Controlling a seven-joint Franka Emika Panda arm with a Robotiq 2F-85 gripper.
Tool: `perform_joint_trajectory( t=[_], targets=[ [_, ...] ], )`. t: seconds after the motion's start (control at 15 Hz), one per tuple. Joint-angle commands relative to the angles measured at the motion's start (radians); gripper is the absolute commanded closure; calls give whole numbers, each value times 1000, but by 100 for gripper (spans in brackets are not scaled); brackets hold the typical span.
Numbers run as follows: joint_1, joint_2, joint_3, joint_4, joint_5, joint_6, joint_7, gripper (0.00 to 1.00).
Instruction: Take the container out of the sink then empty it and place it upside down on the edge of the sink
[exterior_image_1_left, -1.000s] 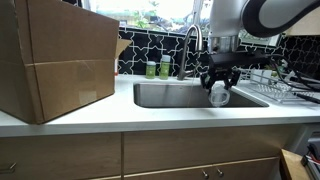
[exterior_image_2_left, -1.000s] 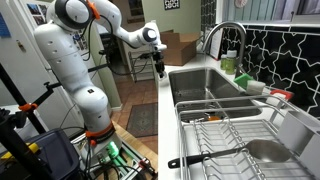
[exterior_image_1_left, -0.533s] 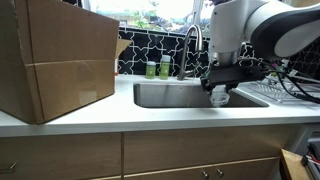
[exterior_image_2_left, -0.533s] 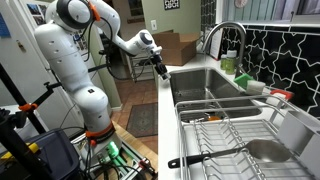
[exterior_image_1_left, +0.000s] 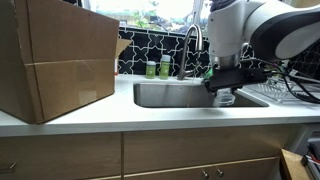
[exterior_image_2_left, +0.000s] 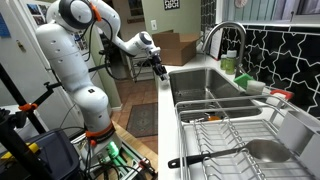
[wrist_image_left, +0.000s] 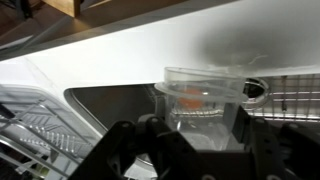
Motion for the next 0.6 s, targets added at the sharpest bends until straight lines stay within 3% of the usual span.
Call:
perform_joint_trajectory(
  t=[0.0, 0.2, 0.53],
  targets=[
    [30, 63, 15, 46, -35, -174, 168, 63],
    [53, 96, 12, 61, -57, -241, 291, 63],
    [75, 152, 1, 73, -122, -232, 432, 63]
  ],
)
